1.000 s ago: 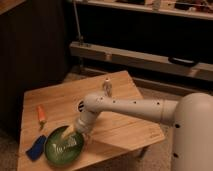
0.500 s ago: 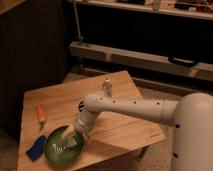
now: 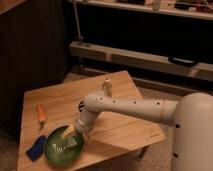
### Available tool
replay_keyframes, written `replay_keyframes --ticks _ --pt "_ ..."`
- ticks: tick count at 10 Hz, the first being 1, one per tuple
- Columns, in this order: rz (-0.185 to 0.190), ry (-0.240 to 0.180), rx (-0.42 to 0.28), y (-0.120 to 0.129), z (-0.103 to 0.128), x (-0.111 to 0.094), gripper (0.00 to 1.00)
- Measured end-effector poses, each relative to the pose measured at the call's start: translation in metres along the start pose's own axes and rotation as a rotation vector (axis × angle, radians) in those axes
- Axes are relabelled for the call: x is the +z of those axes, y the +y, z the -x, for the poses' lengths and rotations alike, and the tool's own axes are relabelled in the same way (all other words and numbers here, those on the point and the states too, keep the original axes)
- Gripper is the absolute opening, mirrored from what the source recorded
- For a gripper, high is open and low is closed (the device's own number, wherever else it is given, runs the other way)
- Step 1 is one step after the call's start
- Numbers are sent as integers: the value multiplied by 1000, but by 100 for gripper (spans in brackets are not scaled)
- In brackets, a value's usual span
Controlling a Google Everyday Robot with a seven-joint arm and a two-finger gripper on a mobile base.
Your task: Pick up the ceramic bowl
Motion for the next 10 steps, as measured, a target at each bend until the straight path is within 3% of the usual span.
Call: replay_keyframes --ticks 7,9,10 --pt "13 11 -11 0 -1 -2 80" --pt "49 51 -117 -2 -3 -17 80" --pt "72 74 -214 -6 -2 -31 80"
